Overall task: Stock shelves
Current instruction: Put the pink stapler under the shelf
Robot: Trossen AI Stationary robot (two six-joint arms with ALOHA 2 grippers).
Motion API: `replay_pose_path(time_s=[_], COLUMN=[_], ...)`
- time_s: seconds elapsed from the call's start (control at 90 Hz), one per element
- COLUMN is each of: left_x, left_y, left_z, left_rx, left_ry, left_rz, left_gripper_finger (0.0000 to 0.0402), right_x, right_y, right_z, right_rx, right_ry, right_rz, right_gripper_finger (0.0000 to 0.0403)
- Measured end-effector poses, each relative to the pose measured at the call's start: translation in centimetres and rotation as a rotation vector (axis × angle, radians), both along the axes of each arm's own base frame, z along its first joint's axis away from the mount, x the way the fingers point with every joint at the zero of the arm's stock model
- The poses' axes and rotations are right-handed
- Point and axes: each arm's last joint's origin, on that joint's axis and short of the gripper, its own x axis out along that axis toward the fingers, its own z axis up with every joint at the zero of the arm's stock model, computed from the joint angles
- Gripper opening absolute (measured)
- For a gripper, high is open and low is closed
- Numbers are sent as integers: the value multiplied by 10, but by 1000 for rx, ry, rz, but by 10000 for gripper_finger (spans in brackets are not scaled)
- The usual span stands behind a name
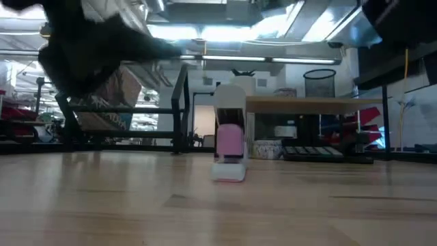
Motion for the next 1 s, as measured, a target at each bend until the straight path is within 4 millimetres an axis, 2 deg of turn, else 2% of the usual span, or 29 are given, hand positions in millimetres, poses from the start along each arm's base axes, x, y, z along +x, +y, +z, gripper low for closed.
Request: replay_pose_path(time_s=[0.111,0.233,0.333,0.433,0.522,0.667,0.878,1.0], left_x=[-2,-2,0,5,13,35,75,96], left_y=[2,4,7,11,20,37,67,81], left_z=[-4,-3,-3,-6,-13,-28,-42,-35], left_rx=[-14,3,23,30,25,-31,-113,-149], left_ry=[22,1,7,24,52,48,-159,-253], left_rz=[54,113,122,108,106,89,-30,-106], left_gripper_finger=[276,276,276,276,276,276,276,276], right_x=[11,31,41,46,43,27,6,0], right_y=[-12,-19,-16,-15,-18,-16,-5,-3], right_z=[6,27,42,47,47,40,35,31], right_rx=[95,150,147,91,44,22,7,3], right_ry=[-12,-51,-60,-23,43,145,164,129], right_rz=[-120,-157,-123,-154,-240,-340,-402,-461], right_gripper_finger=[200,222,253,278,284,278,266,260])
